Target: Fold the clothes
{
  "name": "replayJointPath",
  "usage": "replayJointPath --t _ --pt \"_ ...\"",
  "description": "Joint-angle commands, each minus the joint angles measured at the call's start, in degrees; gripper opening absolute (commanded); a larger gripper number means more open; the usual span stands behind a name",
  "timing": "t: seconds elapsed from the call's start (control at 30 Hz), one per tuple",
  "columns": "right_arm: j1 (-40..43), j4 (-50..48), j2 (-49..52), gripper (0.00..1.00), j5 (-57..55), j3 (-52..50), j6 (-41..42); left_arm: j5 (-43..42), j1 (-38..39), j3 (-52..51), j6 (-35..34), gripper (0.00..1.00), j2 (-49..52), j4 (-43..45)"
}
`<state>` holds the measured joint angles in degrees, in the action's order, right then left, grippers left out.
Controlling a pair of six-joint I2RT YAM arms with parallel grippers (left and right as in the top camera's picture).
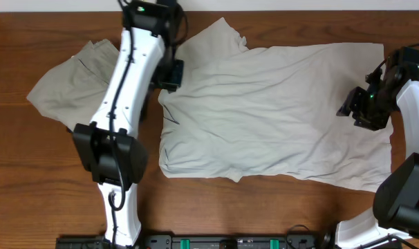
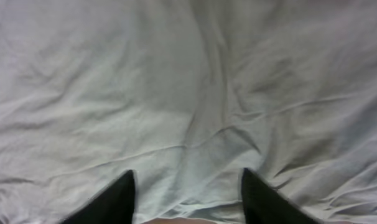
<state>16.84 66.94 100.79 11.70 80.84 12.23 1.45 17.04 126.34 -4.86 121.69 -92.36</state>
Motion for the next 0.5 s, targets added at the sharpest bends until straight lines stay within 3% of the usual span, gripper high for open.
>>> replayJointPath --t 0.0,0.2,0.33,0.47 --pt "-0.3 -0.2 -0.1 0.30 -3.7 -2.6 2.8 -0.8 2.3 -0.5 -0.2 0.38 -4.5 -4.5" --pt "0.3 -14.5 0.0 0.01 -7.6 -13.2 6.7 2.1 3.1 -0.5 -0.4 0.43 -13.6 -4.4" --pt "1.0 -26.3 0.0 0.01 -7.6 -20.3 11.8 2.0 2.9 -0.5 -1.8 0.44 -18.4 -4.4" --pt "2.1 -32.3 0.0 0.01 -8.7 -24.6 13.0 2.0 2.9 -1.0 -3.4 0.49 -20.8 -4.5"
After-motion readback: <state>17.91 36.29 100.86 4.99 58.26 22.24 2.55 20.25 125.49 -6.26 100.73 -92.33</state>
